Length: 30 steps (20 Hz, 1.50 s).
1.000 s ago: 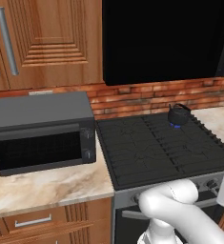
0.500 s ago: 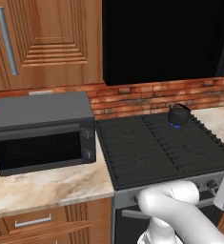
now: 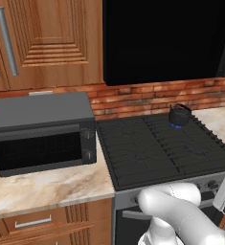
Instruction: Lower the heat of the kettle.
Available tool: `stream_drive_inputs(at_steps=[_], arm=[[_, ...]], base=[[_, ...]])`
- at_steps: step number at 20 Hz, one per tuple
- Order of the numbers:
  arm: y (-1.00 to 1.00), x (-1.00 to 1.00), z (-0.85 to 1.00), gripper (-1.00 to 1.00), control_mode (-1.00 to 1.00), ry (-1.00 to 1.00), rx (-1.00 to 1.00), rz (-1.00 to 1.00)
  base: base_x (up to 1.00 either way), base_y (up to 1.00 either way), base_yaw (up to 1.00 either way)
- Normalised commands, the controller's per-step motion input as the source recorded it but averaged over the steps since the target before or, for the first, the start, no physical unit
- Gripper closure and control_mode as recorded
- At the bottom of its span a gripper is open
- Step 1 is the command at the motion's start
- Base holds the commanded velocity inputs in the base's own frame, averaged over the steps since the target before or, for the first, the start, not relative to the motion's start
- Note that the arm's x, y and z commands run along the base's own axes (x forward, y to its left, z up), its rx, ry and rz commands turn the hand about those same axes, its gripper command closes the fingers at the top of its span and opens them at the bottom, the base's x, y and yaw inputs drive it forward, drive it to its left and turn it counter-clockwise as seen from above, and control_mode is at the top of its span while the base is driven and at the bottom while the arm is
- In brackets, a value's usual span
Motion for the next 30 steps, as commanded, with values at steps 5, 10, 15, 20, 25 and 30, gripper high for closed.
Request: stream_drive_inputs(at_steps=[5, 10, 15, 20, 25, 30], arm=[[0.39, 0.00, 0.12, 1.00, -1.00, 0.19, 0.16, -0.16], [0.32, 0.00, 0.03, 1.00, -1.00, 0.14, 0.21, -0.17], [0.34, 0.00, 0.00, 1.00, -1.00, 0.11, 0.23, -0.17], [0.34, 0.00, 0.00, 1.00, -1.00, 0.05, 0.23, -0.15], [0.35, 0.00, 0.00, 1.00, -1.00, 0.04, 0.23, -0.16], [0.35, 0.00, 0.01, 1.00, -1.00, 0.05, 0.22, -0.16]], base=[[0.00, 0.00, 0.00], [0.00, 0.00, 0.00], [0.00, 0.00, 0.00], [0.00, 0.00, 0.00], [0.00, 0.00, 0.00], [0.00, 0.00, 0.00]])
